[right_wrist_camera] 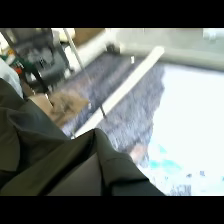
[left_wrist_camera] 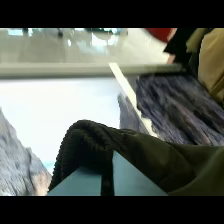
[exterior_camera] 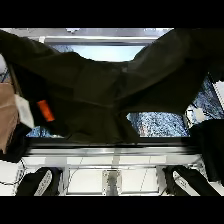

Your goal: Fold the clothes and pants, and hang the long-sleeved shirts on hangers.

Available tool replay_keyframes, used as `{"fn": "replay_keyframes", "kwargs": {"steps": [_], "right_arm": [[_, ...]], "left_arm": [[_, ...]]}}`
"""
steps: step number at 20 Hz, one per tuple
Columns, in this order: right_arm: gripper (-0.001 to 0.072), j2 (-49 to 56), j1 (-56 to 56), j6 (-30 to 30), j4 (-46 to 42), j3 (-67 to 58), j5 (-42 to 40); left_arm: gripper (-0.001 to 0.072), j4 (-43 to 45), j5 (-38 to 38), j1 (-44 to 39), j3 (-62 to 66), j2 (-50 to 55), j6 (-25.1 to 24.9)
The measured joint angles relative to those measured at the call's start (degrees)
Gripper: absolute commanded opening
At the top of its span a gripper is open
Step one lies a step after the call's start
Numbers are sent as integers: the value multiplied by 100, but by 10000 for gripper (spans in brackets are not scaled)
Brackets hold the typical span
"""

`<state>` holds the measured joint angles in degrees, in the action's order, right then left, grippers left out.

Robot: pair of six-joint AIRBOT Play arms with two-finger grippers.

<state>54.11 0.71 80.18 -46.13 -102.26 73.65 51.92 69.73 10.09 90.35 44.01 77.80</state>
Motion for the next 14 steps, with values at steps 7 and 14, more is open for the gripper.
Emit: {"fn": "replay_keyframes", "kwargs": {"steps": [7, 14], "right_arm": [[1, 2256, 0, -348, -26, -94, -726], [1, 4142, 63, -649, -37, -98, -1779]], "left_arm": [[23, 28, -868, -24, 44, 2343, 37], [23, 55, -2398, -542, 48, 4474, -321]]}}
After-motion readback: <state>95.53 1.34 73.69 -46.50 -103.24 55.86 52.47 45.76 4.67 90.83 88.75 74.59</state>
